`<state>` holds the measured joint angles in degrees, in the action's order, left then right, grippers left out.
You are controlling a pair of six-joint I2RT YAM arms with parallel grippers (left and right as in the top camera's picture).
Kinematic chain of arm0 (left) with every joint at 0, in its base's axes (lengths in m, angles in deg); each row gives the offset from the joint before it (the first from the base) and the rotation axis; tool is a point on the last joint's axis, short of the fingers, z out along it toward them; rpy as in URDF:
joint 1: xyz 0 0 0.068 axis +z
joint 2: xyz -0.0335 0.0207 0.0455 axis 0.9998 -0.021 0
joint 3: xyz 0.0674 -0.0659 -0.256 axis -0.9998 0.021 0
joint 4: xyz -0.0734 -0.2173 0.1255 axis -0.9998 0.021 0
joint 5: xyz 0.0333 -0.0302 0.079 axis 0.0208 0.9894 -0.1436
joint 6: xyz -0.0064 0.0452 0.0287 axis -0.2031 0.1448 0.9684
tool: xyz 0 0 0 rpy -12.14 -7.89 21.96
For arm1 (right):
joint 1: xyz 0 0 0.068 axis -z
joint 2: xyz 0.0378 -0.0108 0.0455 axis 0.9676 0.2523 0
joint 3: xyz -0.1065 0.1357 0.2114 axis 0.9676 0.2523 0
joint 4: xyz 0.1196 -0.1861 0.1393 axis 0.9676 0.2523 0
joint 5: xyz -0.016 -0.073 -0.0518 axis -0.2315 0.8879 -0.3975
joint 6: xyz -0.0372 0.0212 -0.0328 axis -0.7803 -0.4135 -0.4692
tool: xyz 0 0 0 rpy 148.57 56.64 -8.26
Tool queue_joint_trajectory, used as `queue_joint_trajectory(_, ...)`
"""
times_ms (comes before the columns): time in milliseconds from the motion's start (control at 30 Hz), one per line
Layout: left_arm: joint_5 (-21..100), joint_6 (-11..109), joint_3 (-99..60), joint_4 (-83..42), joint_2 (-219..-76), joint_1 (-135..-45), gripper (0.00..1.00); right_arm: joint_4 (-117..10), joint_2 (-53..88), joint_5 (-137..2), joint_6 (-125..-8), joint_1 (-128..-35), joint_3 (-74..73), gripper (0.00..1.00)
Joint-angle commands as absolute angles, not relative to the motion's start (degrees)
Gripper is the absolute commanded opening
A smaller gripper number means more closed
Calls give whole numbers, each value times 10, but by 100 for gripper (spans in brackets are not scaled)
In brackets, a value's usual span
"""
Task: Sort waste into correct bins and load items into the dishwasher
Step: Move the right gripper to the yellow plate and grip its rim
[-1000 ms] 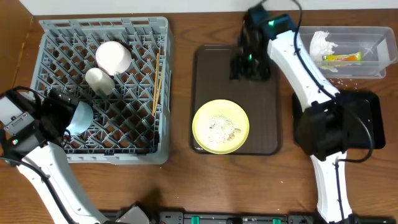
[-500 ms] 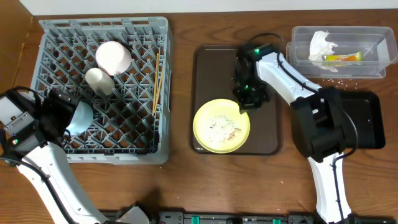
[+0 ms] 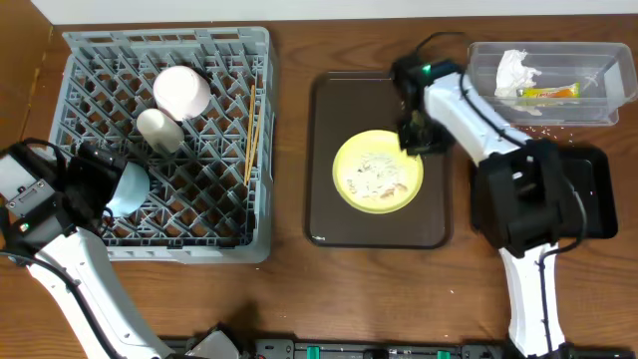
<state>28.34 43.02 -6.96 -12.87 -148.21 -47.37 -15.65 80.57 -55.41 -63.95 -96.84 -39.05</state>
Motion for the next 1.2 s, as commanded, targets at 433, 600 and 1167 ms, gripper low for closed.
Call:
queue_joint_trajectory(433,288,431,-71,-129,-1485,-474,90,-200,809,-691,-613,-1024,-574,73)
queue_joint_trajectory(600,288,431,-71,-129,-1485,-474,90,-279,818,-609,-538,-1095,-564,74)
queue_joint_trajectory(1167,288,432,-71,-129,-1485,-474,90,-327,822,-342,-479,-1229,-444,60)
